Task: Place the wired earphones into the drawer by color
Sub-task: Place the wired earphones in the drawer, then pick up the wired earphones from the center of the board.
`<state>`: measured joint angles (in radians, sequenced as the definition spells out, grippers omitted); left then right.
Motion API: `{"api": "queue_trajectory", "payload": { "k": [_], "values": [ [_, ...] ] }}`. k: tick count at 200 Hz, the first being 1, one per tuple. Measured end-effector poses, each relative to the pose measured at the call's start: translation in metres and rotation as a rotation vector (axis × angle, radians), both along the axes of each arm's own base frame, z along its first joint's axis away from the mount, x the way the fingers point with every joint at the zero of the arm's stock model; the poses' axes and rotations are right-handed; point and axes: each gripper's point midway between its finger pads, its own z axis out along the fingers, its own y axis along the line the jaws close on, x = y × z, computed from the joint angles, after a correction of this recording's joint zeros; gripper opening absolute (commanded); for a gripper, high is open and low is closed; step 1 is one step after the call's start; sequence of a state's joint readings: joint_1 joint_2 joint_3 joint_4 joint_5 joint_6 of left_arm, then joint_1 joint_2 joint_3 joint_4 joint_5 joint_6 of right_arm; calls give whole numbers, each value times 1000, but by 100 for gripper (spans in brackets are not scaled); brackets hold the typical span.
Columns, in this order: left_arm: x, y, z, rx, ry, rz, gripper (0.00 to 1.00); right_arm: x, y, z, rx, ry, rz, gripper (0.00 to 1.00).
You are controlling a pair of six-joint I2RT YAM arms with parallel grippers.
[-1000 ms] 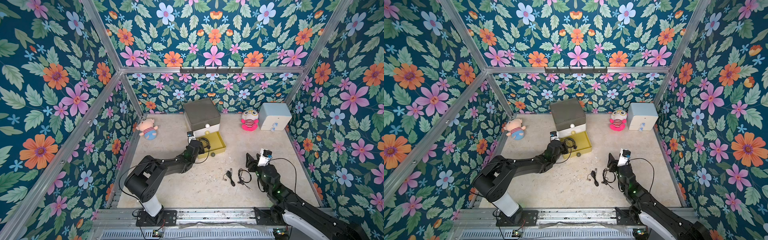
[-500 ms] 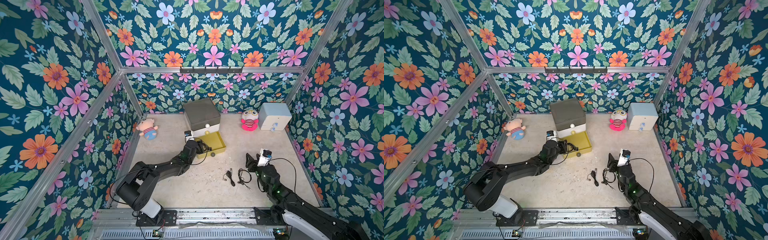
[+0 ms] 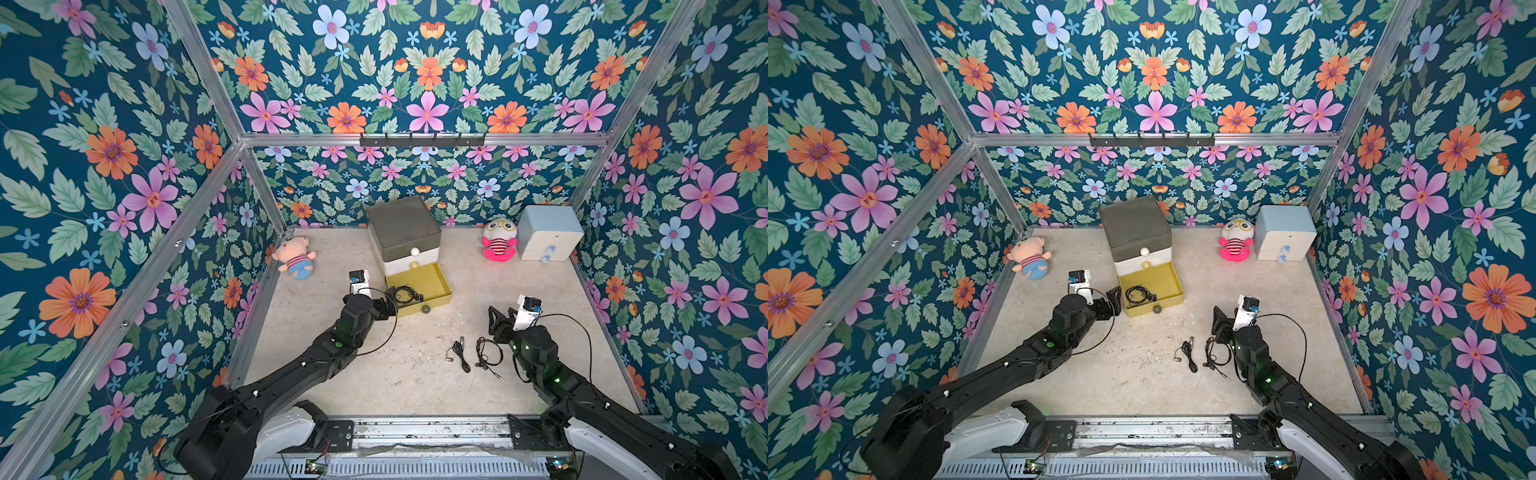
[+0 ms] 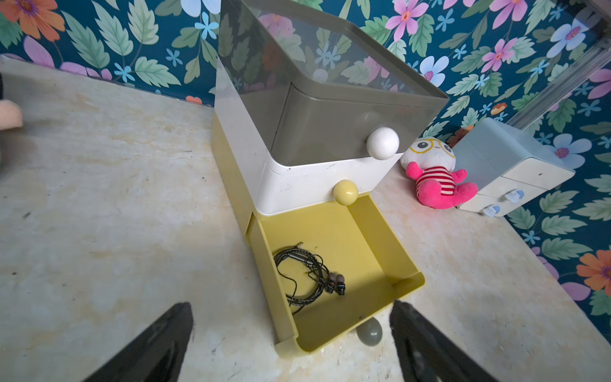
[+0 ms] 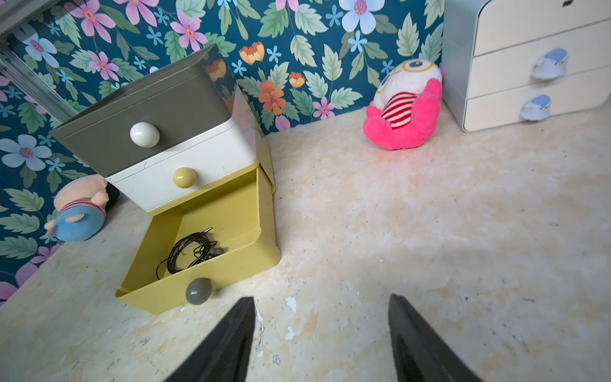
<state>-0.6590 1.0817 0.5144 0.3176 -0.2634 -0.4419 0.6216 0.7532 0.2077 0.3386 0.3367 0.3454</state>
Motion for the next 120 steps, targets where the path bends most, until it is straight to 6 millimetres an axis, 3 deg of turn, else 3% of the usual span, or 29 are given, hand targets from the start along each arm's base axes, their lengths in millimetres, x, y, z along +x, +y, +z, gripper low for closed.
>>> {"api": "queue_trajectory", "payload": {
  "k": [23, 70, 120],
  "values": [
    [-11, 10, -1, 76, -30, -20, 99, -5, 3, -7, 28, 68, 15, 69],
    [-31, 30, -40, 239, -23, -44, 99, -20, 17, -22, 83, 219, 89, 68],
    [-30, 32, -31, 246, -66, -42, 99, -36, 39, -45, 119, 375, 189, 61]
  ]
}}
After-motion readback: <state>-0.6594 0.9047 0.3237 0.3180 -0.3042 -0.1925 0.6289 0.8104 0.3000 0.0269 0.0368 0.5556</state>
